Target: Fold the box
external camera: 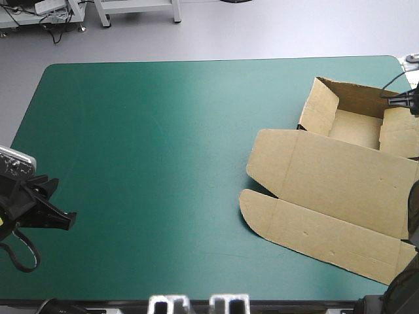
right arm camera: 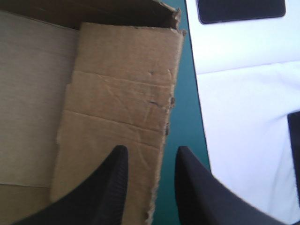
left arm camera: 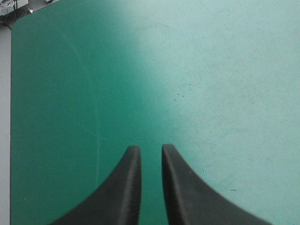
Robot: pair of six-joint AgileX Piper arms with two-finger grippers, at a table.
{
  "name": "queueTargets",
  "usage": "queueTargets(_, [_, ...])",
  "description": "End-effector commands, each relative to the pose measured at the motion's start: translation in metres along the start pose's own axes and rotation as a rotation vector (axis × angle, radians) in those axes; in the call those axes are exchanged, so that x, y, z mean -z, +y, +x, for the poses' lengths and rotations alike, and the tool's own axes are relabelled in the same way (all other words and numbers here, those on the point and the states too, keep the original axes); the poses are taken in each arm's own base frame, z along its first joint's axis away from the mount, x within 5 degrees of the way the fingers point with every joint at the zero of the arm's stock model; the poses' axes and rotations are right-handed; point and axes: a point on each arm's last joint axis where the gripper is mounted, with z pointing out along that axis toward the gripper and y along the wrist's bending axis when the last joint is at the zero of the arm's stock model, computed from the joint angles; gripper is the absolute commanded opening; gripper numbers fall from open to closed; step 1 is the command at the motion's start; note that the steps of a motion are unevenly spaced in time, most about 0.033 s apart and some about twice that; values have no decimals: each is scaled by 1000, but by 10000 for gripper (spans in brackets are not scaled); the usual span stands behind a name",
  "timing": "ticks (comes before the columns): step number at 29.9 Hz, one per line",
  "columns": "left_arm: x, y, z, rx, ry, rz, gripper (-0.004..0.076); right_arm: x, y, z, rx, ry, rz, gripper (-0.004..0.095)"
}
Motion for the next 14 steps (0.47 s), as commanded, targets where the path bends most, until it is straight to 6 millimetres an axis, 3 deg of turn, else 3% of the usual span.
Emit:
queueTargets(1, [4,2,-7,-6,-58,-14,113,69,-5,6,-37,-172,-67,102])
queueTargets(3, [4,2,-8,-4,-66,-14,113,94,1,11,-33,-232,-132,-27])
queueTargets(10, [6,1,-8,12,-86,-4,-11,173,24,46,8,-407,-231,-17])
queueTargets(14, [7,-2,-3,22,-136,18,-10,194,43,76,46,-441,-312,-17])
